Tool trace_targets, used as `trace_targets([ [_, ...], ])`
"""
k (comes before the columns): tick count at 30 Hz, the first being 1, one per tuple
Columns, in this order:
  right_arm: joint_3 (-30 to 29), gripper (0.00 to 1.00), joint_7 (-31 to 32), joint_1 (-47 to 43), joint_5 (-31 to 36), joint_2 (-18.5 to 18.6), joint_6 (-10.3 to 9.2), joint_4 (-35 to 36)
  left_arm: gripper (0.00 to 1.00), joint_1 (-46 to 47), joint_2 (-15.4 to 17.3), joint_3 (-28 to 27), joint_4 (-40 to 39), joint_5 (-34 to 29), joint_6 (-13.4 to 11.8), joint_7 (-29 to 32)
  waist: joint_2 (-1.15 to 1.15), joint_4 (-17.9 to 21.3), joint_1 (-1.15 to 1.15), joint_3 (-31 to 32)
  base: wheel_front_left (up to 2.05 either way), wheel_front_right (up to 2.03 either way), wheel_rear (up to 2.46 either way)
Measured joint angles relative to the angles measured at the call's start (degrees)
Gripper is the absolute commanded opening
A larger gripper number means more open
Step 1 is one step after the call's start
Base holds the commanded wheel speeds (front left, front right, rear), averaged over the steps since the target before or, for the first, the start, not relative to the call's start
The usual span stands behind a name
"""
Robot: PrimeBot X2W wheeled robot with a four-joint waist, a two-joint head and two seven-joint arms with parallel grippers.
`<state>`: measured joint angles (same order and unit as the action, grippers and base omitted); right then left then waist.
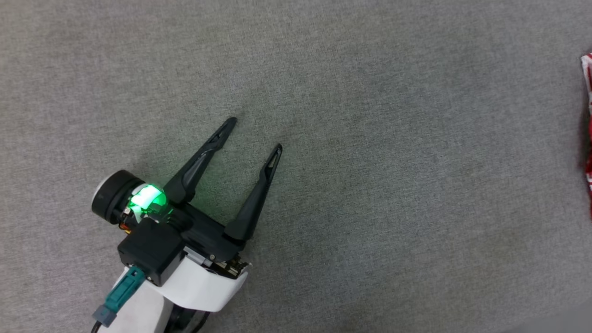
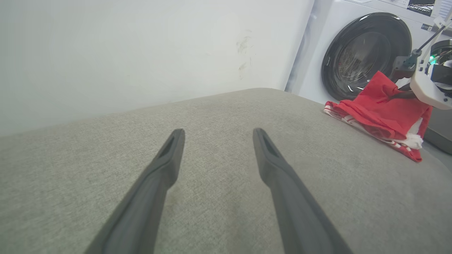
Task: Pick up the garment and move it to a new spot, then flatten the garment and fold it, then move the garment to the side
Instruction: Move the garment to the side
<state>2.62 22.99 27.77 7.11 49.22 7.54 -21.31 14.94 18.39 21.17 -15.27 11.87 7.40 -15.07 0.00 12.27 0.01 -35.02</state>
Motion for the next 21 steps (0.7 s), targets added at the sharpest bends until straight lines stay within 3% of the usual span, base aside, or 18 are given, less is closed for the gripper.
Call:
trace_targets([
  [8, -6.1, 0.00, -5.4, 2.7, 5.3, -4.0, 0.00, -5.5, 1.00, 0.6, 0.9, -0.5, 0.2, 0.3, 0.0, 0.0, 0.00, -0.7, 0.00, -1.2, 0.00, 0.00, 0.00],
  [9, -6.6, 0.60, -5.9, 2.7, 6.1, -4.3, 0.00, -5.6, 1.00, 0.6, 0.8, -0.6, 0.3, 0.4, 0.0, 0.0, 0.00, -0.7, 0.00, -0.9, 0.00, 0.00, 0.00],
  [10, -7.2, 1.00, -6.1, 2.7, 6.7, -4.5, 0.00, -5.5, 1.00, 0.6, 0.7, -0.8, 0.3, 0.5, 0.0, 0.0, 0.00, -0.8, -0.01, -0.7, 0.00, 0.00, 0.00],
  [16, -9.1, 1.00, -5.9, 2.5, 8.6, -6.5, -0.01, -2.3, 1.00, -0.3, -1.2, -1.8, 1.2, 1.5, 0.0, 0.0, 0.00, -0.9, -0.01, 2.3, 0.00, 0.00, 0.00],
  [21, -10.4, 1.00, -5.8, 2.3, 7.8, -9.1, -0.01, 5.0, 1.00, -2.0, -3.8, -4.5, 2.4, 2.6, 0.0, 0.0, 0.00, -1.5, -0.01, 6.7, 0.00, 0.00, 0.00],
])
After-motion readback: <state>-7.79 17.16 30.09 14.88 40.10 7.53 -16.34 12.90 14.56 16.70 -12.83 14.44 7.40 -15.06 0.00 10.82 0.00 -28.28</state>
